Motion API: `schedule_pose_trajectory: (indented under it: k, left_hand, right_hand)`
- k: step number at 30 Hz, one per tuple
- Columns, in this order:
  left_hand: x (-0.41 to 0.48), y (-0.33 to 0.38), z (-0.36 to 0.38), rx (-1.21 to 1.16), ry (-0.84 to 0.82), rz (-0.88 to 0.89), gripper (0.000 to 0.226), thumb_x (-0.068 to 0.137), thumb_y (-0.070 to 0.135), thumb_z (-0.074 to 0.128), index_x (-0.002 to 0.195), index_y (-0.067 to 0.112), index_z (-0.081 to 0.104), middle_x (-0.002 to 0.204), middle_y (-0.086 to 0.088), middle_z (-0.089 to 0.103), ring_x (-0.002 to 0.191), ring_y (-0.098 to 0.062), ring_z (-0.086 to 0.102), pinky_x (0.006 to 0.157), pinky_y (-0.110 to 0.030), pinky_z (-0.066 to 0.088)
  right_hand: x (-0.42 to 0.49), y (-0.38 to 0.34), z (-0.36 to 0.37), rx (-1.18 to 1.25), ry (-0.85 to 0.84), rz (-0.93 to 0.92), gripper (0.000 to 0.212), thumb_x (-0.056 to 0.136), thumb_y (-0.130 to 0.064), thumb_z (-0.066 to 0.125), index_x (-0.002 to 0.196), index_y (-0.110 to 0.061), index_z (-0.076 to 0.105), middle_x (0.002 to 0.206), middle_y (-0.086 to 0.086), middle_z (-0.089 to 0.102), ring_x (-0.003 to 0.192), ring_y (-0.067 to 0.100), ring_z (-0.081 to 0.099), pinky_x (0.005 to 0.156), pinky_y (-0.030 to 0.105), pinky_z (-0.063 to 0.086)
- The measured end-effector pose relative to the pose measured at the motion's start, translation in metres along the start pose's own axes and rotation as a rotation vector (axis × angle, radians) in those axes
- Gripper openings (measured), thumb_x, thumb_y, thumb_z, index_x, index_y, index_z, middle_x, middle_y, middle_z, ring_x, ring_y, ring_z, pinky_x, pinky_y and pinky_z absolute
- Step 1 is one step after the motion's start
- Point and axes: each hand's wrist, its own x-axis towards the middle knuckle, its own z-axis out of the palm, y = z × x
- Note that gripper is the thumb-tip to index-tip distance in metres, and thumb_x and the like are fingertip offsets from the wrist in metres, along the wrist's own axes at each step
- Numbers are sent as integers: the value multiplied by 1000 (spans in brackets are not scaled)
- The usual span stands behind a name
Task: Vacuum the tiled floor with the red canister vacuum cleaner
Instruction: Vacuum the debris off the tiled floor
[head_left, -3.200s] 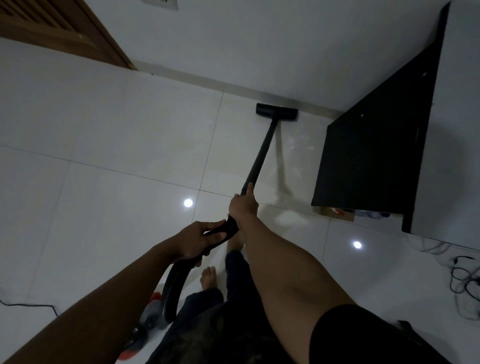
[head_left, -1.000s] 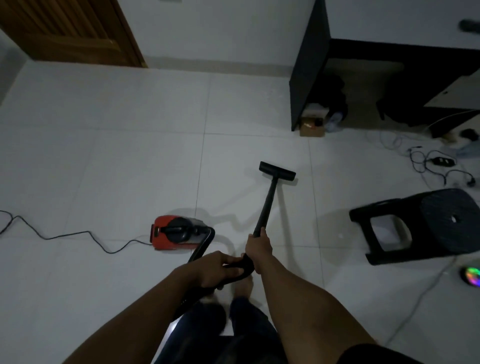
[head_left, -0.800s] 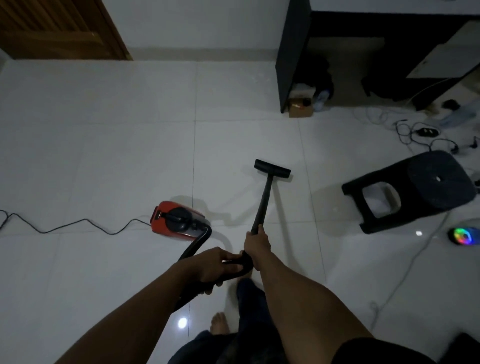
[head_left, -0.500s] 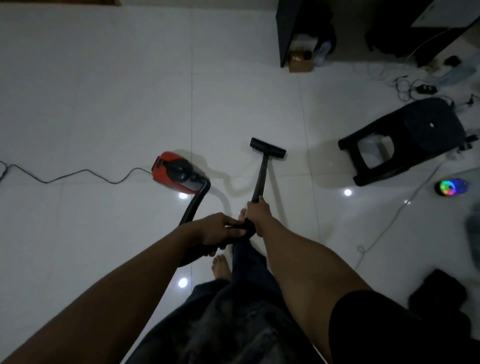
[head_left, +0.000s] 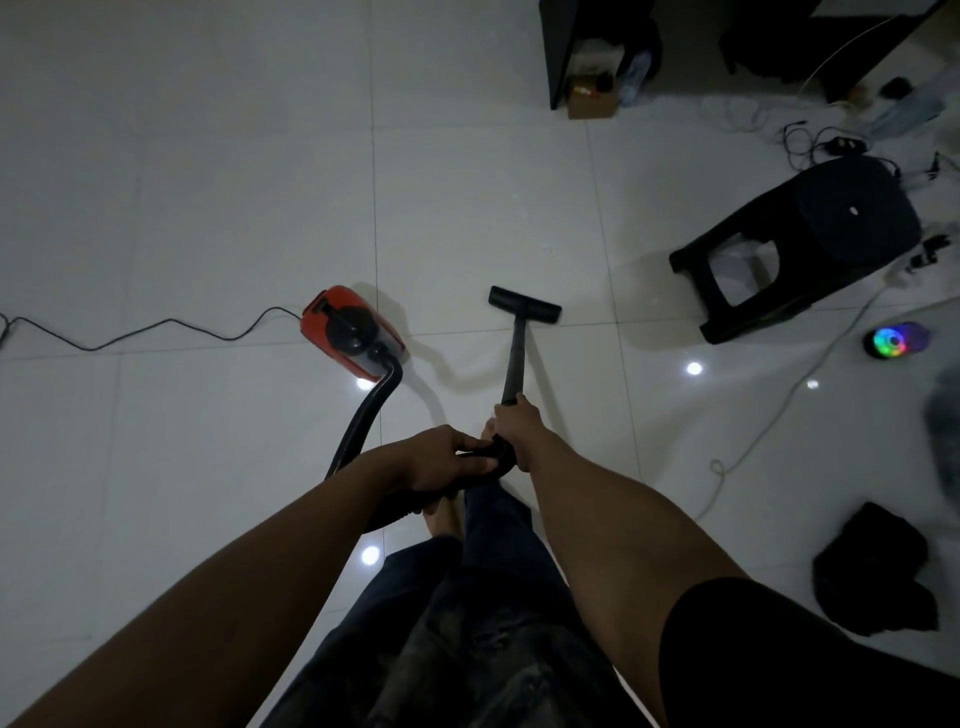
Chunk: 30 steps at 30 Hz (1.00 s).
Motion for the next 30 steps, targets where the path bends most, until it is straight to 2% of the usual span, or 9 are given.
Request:
schedule_pose_trajectory:
  k: [5,10,12,14,17,21,23,25,30]
  left_hand:
    - [17,11,2,-37,2,-20,52,98,48,56,146,31,48,77,-9,65,41,-11,58,45,-24,50]
    - [48,37,-4,-46,-27,-59,55,96,50,58,146,32,46,79,-10,67,44,-14,62,47,-26,52]
    - [67,50,-7,-46,-35,-76,58,95,52,59,147,32,45,76,-10,68,48,-18,64,47,-26,53]
    - [89,68,-11,-18,-29,-81,59,94,53,58,147,29,47,77,-3,69,56,-17,70,52,-25,56]
    - [119,99,-21,-24,-49,-94,56,94,56,57,144,30,51,90,-12,74,80,-35,74,74,-44,63]
    - [158,147,-38,-52,-83,-105,56,93,56,56,142,30,52,82,-13,72,76,-39,73,74,-50,62]
    - [175,167,-47,-96,-64,-107,56,94,54,57,143,29,51,73,-8,70,56,-30,70,59,-41,62]
    - [187,185,-55,-136,-38,-110,56,95,52,58,145,28,50,70,-8,68,46,-23,66,50,-34,58]
    - [210,217,-87,-125,5,-101,56,96,52,56,146,27,49,87,-12,74,72,-34,74,74,-50,62]
  right_hand:
    - [12,-6,-16,39,-28,-16,52,98,-14,46,148,-14,31,111,10,46,96,27,52,97,47,48]
    - [36,-19,-44,-134,-24,-10,58,94,-27,46,149,-22,29,123,10,48,125,37,50,107,52,41]
    - [50,-29,-59,-140,-16,24,58,95,-29,45,151,-26,28,127,14,55,120,36,55,105,52,42]
    - [64,-45,-75,-99,-19,80,59,98,-28,44,153,-34,22,114,14,59,99,32,60,99,52,48]
    - [87,-71,-102,-67,-35,113,60,100,-26,45,153,-37,20,104,13,56,83,28,57,85,48,57]
    - [116,-111,-146,-95,-60,116,54,101,-24,44,152,-31,26,104,14,55,70,25,56,51,30,51]
    - [130,-133,-162,-140,-63,99,59,101,-24,45,154,-33,21,111,15,60,74,26,59,58,34,56]
    - [144,-155,-174,-216,-61,74,62,101,-25,45,155,-31,17,117,18,60,85,29,61,79,45,58]
    - [165,-202,-189,-222,-41,47,55,101,-25,45,152,-27,28,121,18,59,90,30,61,88,47,56]
